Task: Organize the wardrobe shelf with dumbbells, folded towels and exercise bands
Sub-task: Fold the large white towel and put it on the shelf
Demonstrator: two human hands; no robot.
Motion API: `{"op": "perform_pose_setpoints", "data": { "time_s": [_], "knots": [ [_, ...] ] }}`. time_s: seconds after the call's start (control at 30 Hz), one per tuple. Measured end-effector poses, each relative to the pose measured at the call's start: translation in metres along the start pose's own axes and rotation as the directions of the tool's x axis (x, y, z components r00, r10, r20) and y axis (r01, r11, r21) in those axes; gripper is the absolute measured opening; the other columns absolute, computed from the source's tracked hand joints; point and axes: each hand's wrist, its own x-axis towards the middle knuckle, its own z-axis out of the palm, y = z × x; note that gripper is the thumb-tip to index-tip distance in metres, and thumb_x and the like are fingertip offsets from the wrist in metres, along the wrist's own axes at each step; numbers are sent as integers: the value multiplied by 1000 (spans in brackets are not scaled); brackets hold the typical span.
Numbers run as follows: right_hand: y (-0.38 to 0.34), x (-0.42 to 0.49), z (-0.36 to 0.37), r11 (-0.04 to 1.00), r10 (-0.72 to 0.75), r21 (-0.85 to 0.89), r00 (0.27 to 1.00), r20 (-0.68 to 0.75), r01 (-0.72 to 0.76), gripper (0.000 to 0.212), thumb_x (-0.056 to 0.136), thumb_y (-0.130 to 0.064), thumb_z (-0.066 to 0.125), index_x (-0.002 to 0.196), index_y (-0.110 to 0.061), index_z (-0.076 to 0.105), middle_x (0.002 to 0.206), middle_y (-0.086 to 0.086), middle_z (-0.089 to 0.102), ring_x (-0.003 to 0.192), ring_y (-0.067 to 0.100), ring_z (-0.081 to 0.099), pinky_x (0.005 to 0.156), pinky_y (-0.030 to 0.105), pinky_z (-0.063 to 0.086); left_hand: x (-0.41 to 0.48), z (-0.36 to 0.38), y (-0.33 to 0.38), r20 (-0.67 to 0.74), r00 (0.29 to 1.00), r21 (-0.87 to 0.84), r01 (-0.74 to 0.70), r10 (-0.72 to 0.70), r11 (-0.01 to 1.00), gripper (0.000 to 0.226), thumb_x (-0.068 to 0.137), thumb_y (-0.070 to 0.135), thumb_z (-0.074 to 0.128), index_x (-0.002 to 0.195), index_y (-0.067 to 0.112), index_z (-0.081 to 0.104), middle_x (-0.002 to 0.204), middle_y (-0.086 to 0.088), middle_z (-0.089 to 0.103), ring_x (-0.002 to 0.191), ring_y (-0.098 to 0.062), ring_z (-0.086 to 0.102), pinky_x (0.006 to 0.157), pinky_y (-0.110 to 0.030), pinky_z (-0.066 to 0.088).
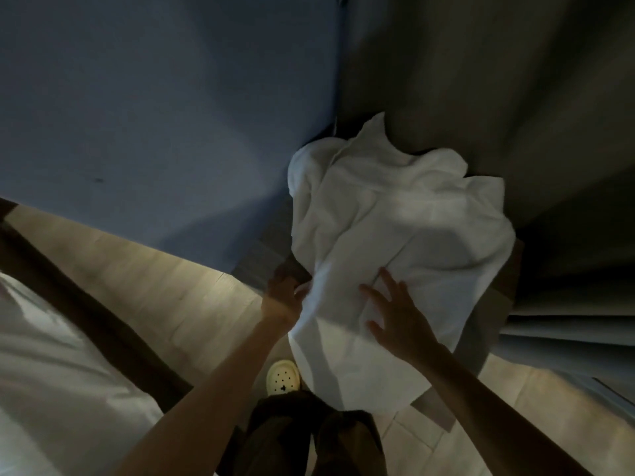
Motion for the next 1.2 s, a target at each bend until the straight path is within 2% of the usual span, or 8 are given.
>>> {"op": "perform_pose_setpoints", "data": {
  "time_s": [0.2, 0.37, 0.5, 0.7, 0.87, 1.0, 1.13, 1.2],
  "knots": [
    [-21, -11, -26, 979, 36, 201, 999, -14, -32, 71, 93, -28, 57, 150, -28, 15, 160, 3, 1, 147, 23, 6, 119, 41, 12, -39, -36, 26, -33, 994, -176, -111, 107, 978, 26, 98, 16, 49, 120, 5, 59, 121, -13, 60, 111, -25, 55, 93, -26, 41],
    [-62, -50, -68, 923, -77, 362, 984, -158, 130, 70, 88, -39, 63, 142, -52, 20, 152, -15, 17, 140, 12, 19, 110, 32, 29, -91, -103, 47, -177, 975, -401, -199, 138, 894, 18, 96, 13, 52, 112, 15, 60, 95, 2, 61, 79, -4, 55, 66, -5, 40],
    [-102, -87, -103, 886, -184, 377, 951, -249, 270, 74, 81, -50, 68, 130, -71, 16, 131, -39, 15, 122, -10, 14, 89, 9, 26, -131, -174, 72, -231, 956, -606, -286, 180, 742, 17, 95, 11, 55, 99, 27, 59, 91, 5, 66, 83, -7, 63, 76, -24, 51],
    [-139, -115, -147, 899, -209, 318, 933, -293, 301, 68, 82, -49, 68, 139, -44, 32, 142, -17, 31, 128, 6, 27, 102, 18, 23, -177, -262, 115, -281, 913, -735, -402, 295, 545, 12, 95, 9, 54, 103, 16, 59, 88, 5, 65, 78, 3, 65, 63, -16, 53],
    [-179, -129, -170, 849, -28, 503, 964, -265, 164, 78, 72, -60, 72, 136, -34, 35, 118, -20, 40, 106, 2, 42, 82, 12, 36, -208, -309, 154, -318, 849, -724, -505, 422, 470, 9, 96, 8, 52, 98, 15, 57, 89, 2, 61, 77, 0, 65, 66, -21, 57],
    [-187, -143, -208, 855, 57, 459, 837, -545, 241, 37, 93, -30, 60, 126, -13, 54, 111, 1, 61, 103, 19, 59, 78, 13, 35, -221, -333, 183, -350, 816, -747, -540, 461, 388, 9, 96, 6, 52, 104, 2, 54, 86, -5, 61, 74, -4, 64, 68, -18, 55],
    [-160, -184, -283, 872, 36, 279, 515, -857, 402, 17, 92, -1, 54, 106, 0, 64, 95, 9, 66, 88, 22, 62, 70, 21, 38, -217, -351, 207, -454, 727, -691, -652, 515, 311, 14, 96, 0, 48, 108, -4, 54, 82, -12, 57, 72, -14, 61, 75, -23, 52],
    [-154, -202, -317, 858, 81, 286, 439, -895, 426, 19, 93, -3, 53, 107, -4, 65, 95, 3, 63, 88, 17, 59, 73, 24, 41, -205, -347, 217, -421, 744, -704, -629, 519, 330, 21, 93, -5, 50, 114, -9, 53, 89, -13, 61, 73, -12, 63, 78, -24, 53]
  ]
}}
